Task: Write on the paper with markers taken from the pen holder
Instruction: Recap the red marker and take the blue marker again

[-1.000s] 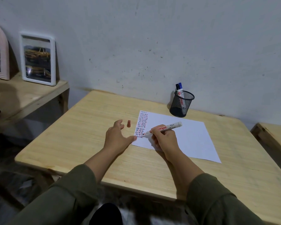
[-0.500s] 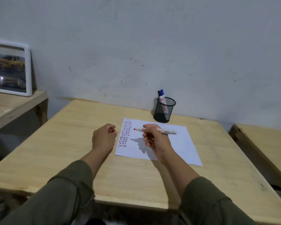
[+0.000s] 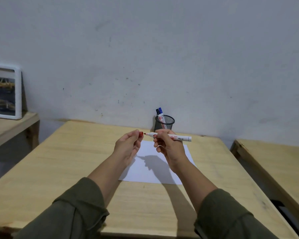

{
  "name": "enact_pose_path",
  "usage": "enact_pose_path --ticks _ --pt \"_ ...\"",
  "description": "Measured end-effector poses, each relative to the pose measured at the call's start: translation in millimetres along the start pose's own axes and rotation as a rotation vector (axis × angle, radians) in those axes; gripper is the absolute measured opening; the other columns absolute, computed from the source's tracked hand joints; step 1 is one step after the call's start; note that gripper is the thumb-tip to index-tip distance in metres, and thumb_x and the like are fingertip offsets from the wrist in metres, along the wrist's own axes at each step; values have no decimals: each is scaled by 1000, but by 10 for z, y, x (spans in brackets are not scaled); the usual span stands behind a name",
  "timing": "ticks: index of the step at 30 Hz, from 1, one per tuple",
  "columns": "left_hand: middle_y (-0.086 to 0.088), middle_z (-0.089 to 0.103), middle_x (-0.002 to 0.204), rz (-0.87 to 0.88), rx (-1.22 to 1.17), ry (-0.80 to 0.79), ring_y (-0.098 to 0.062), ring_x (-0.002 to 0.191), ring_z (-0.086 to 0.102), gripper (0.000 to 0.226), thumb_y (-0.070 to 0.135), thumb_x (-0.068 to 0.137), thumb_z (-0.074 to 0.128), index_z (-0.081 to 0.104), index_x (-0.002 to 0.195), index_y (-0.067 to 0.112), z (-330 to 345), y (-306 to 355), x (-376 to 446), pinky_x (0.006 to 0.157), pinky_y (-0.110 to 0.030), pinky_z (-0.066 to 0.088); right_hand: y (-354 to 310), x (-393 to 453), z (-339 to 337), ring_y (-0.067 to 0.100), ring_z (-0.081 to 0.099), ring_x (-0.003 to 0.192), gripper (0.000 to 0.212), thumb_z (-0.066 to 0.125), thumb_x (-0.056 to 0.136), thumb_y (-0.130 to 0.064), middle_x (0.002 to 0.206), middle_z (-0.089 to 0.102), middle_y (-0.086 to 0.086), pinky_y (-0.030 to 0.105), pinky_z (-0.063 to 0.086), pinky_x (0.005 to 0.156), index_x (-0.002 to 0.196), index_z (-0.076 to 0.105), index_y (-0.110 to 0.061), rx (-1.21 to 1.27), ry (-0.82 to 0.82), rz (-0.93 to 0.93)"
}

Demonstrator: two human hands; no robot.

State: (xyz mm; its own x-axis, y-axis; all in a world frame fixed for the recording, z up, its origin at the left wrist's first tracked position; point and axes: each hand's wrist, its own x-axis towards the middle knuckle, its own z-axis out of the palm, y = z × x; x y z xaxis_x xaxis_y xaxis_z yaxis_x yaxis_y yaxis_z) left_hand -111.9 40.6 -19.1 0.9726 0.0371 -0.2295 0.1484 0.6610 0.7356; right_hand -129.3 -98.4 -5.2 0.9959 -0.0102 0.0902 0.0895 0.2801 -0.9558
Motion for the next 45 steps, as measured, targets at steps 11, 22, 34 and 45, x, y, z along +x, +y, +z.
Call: enact_pose_path --ticks 11,22,34,45 --pt "-5 66 80 -12 33 -77 -1 54 67 6 11 89 58 61 87 7 248 -34 -126 52 -10 49 -132 -26 -144 15 51 52 9 54 88 -4 70 56 12 23 38 46 84 60 -9 -79 10 -40" --pt "1 66 50 -148 194 -112 -2 46 60 17 22 86 62 62 79 6 323 48 -173 50 -11 48 -269 -104 -217 15 61 67 10 63 84 -16 78 66 8 24 47 56 91 71 -16 -409 -99 -136" --pt "-9 64 80 75 170 -76 -14 66 61 10 11 92 53 61 94 6 414 -57 -134 71 -23 55 -267 -231 -70 17 60 65 20 61 86 -13 78 65 9 23 48 59 105 61 -10 -66 -144 -18" --pt "2 68 88 59 252 -253 1 60 63 23 8 93 49 63 112 11 645 259 276 63 -13 51 -507 72 -344 18 65 87 24 49 94 -20 103 71 9 22 51 72 111 66 -14 -60 -331 86"
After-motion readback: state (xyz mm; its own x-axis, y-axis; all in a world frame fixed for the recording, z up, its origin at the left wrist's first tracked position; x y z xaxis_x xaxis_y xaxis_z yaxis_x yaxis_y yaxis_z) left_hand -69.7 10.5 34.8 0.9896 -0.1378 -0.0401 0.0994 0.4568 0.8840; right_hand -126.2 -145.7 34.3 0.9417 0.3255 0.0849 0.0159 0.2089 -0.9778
